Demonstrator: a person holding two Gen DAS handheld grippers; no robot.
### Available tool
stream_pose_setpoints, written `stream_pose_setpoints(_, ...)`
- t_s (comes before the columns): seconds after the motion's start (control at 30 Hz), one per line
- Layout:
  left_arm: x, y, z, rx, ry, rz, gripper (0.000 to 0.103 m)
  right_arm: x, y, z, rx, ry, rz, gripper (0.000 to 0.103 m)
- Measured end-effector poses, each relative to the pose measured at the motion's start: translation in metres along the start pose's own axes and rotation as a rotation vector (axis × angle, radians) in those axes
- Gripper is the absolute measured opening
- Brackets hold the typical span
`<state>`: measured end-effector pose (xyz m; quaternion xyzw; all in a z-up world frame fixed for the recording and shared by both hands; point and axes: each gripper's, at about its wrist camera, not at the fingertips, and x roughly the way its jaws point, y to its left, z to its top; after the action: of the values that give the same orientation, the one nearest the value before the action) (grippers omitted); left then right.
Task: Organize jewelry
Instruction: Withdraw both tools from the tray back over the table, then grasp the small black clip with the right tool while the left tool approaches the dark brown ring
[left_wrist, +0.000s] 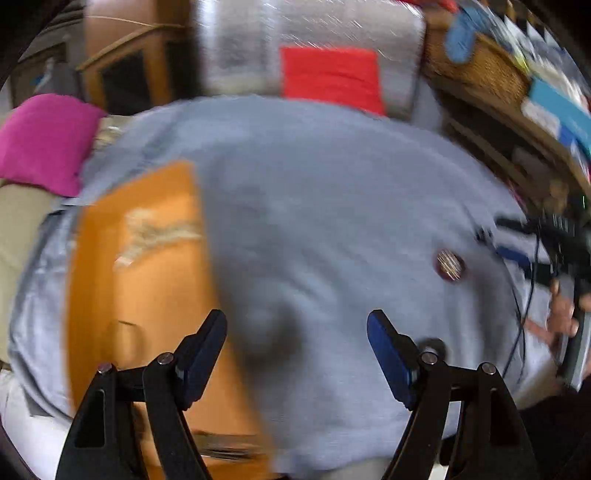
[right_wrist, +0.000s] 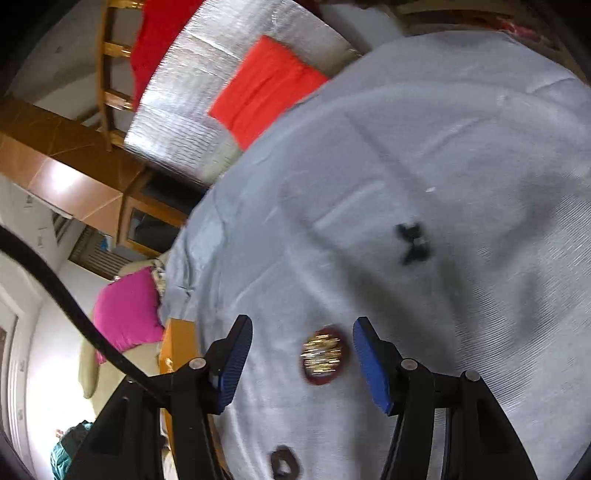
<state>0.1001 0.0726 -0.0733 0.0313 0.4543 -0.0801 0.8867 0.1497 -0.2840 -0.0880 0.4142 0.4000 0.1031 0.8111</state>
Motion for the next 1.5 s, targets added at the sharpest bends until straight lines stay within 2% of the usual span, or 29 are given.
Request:
stream_pose_setpoints(0.1,0.024,-0.040,-0.013,0.049,0.049,-0.040,0.079,-0.008,-0.020,0.016,0.034,-0.006,-0.036,0.061)
stream_pose_setpoints(0.2,0.041,-0.061,-0.021,0.088,0.077,-0.053,0.079,-0.014,-0.041,0.034,0.067,0.004,-0.049,0.060)
stream_pose_setpoints(0.23,0.043,-0.067,-0.025,0.096,0.083,-0.056,0.079,-0.012,-0.043,0.041,0.063,0.004,-0.057,0.057)
stream_pose_setpoints(0.4,0.065,-0.072,-0.031,0.098,0.129,-0.147,0.079,0.011,-0.048,0.056,0.059,0.052,-0.047,0.049)
stream_pose_setpoints(0.5,0.065,-0.073,-0.031,0.093,0.117,-0.207,0.079,0.026,-0.046,0.060,0.014,0.060,-0.122,0.047)
stream_pose_setpoints(0.6,0.063,-0.073,-0.032,0.125,0.098,-0.231,0.079,0.039,-0.049,0.063,0.017,0.076,-0.147,0.043)
stream_pose_setpoints(0.73,0.058,-0.081,-0.036,0.154,0.092,-0.242,0.079,0.045,-0.050,0.065,-0.013,0.076,-0.206,0.025)
stream_pose_setpoints(0.83,0.055,-0.083,-0.035,0.164,0.076,-0.260,0.076,0.048,-0.045,0.063,-0.045,0.075,-0.246,0.017)
stream_pose_setpoints(0.9,0.053,-0.085,-0.037,0.182,0.068,-0.264,0.061,0.045,-0.041,0.060,-0.072,0.067,-0.274,0.015)
stream_pose_setpoints(0.97,0.054,-0.087,-0.039,0.192,0.081,-0.287,0.052,0.039,-0.040,0.059,-0.074,0.063,-0.275,0.013)
stream_pose_setpoints(1.0,0.054,-0.088,-0.040,0.193,0.082,-0.295,0.051,0.036,-0.040,0.059,-0.074,0.059,-0.272,0.013)
stream_pose_setpoints(1.07,0.052,-0.091,-0.041,0.212,0.073,-0.292,0.048,0.026,-0.038,0.057,-0.077,0.049,-0.253,0.013)
stream_pose_setpoints(1.1,0.052,-0.092,-0.041,0.216,0.072,-0.300,0.042,0.020,-0.039,0.057,-0.074,0.045,-0.241,0.012)
stream_pose_setpoints(1.23,0.052,-0.096,-0.039,0.215,0.068,-0.317,0.029,0.012,-0.040,0.054,-0.055,0.059,-0.174,0.012)
stream_pose_setpoints(1.3,0.050,-0.098,-0.037,0.216,0.062,-0.333,0.014,0.009,-0.038,0.050,-0.075,0.071,-0.161,0.012)
stream_pose_setpoints(1.4,0.047,-0.105,-0.034,0.235,0.035,-0.318,0.009,0.009,-0.035,0.041,-0.085,0.096,-0.138,0.012)
stream_pose_setpoints(1.5,0.042,-0.113,-0.029,0.243,-0.003,-0.305,0.008,0.009,-0.027,0.034,-0.114,0.110,-0.127,0.012)
